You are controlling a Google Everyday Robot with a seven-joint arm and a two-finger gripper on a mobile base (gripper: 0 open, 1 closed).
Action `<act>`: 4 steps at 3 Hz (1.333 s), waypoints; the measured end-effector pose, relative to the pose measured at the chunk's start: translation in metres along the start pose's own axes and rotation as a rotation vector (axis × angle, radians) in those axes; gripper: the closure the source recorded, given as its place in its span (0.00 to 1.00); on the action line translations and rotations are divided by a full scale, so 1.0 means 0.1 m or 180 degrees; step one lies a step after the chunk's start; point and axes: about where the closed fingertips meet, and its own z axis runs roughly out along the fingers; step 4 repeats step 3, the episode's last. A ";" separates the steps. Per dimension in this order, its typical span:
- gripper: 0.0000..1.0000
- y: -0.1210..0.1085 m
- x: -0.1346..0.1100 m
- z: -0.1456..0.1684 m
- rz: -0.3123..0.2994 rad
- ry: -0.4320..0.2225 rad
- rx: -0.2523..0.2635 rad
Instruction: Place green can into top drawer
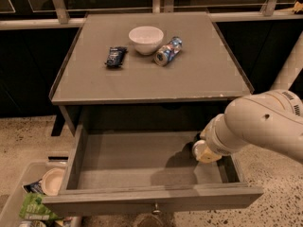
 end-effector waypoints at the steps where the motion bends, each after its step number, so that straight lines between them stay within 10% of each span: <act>1: 0.12 0.00 0.00 0.00 0.0000 0.0000 0.0000; 4: 0.00 0.00 0.00 0.00 0.0000 0.0000 0.0000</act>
Offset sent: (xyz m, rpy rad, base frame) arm 0.0000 0.0000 0.0000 0.0000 0.0000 0.0000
